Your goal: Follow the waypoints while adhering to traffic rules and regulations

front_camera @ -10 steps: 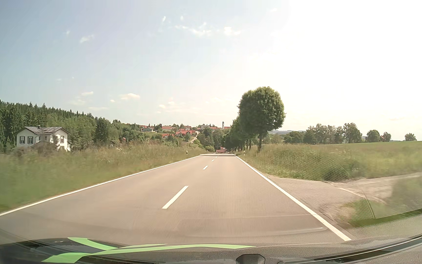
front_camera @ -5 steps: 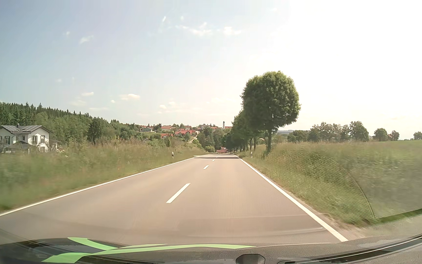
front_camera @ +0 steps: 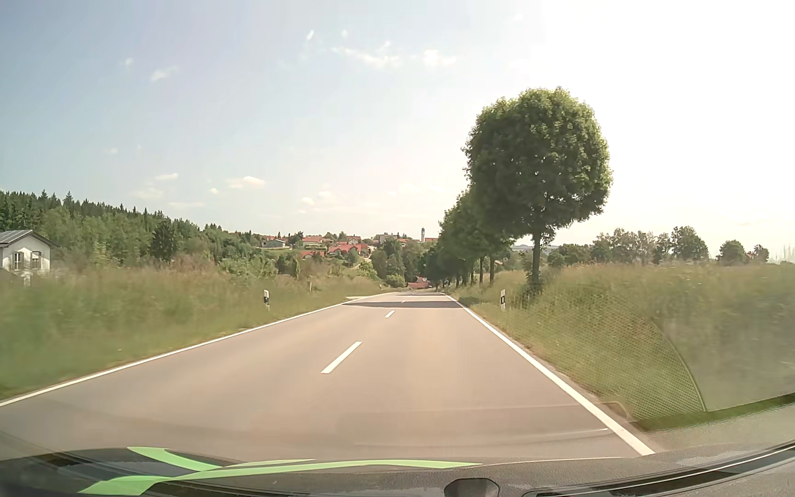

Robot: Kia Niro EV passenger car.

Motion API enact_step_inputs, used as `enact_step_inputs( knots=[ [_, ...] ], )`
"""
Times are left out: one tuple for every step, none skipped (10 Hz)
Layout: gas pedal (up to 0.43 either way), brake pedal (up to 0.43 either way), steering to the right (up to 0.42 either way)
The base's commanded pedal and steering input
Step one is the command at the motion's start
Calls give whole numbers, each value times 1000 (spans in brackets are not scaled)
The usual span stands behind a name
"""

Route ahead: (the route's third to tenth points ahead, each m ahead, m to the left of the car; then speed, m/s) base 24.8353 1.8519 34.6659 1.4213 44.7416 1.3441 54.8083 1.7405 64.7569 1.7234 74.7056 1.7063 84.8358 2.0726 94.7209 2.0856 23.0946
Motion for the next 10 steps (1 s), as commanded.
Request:
enact_step_inputs(
  knots=[
    [0,0,0],
    [0,0,0],
    [0,0,0],
    [0,0,0],
    [0,0,0],
    [0,0,0],
    [0,0,1],
    [0,0,2],
    [0,0,2],
    [0,0,2]
  ],
)
